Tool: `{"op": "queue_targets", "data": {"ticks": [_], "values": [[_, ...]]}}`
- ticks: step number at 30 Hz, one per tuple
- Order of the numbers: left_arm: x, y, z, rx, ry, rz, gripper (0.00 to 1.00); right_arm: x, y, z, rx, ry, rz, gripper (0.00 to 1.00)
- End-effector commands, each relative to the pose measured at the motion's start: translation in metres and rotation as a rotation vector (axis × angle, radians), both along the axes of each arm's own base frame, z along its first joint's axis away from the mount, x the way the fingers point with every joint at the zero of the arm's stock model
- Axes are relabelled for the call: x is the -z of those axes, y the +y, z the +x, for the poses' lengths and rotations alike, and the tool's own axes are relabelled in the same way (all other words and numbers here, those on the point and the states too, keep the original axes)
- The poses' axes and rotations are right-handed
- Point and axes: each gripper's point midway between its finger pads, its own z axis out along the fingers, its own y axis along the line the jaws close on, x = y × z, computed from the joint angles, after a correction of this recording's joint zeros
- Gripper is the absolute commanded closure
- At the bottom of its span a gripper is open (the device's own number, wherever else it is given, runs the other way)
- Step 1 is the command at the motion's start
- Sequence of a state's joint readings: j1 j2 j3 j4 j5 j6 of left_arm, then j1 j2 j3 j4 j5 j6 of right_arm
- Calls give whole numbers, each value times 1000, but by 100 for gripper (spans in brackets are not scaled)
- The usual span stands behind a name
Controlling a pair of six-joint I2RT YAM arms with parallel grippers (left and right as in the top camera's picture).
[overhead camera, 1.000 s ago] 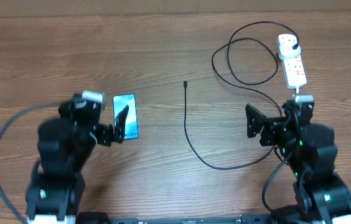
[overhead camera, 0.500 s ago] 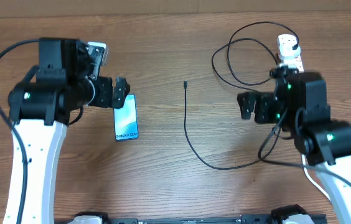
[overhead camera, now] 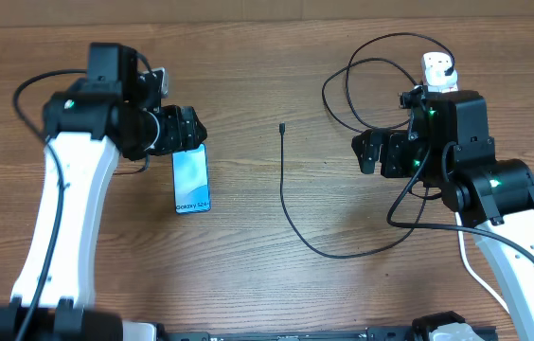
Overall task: Plug charger to phone and switch on socket
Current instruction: 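Raise both arms and move the left gripper above the phone, then lower the left gripper and grasp the phone's top edge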
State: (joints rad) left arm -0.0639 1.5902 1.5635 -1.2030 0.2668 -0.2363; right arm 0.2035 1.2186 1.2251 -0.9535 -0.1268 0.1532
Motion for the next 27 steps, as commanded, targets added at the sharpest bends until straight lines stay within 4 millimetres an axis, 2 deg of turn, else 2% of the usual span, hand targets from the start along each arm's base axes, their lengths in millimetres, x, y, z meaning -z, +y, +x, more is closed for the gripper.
{"op": "queue_targets", "data": {"ticks": [1,7,17,23,27], "values": [[42,13,8,-112,145,100,30,-12,3,3,-11,-35,8,0],[94,20,11,-95,273,223,33,-5,3,5,-11,-12,3,0],[153,17,17,87,368,283,34,17,5,13,-11,57,-10,0],[168,8,18,170,376,269,33,24,5,15,-11,77,-14,0],[169,9,23,193,350,282,27,26,5,16,-11,85,-16,0]]}}
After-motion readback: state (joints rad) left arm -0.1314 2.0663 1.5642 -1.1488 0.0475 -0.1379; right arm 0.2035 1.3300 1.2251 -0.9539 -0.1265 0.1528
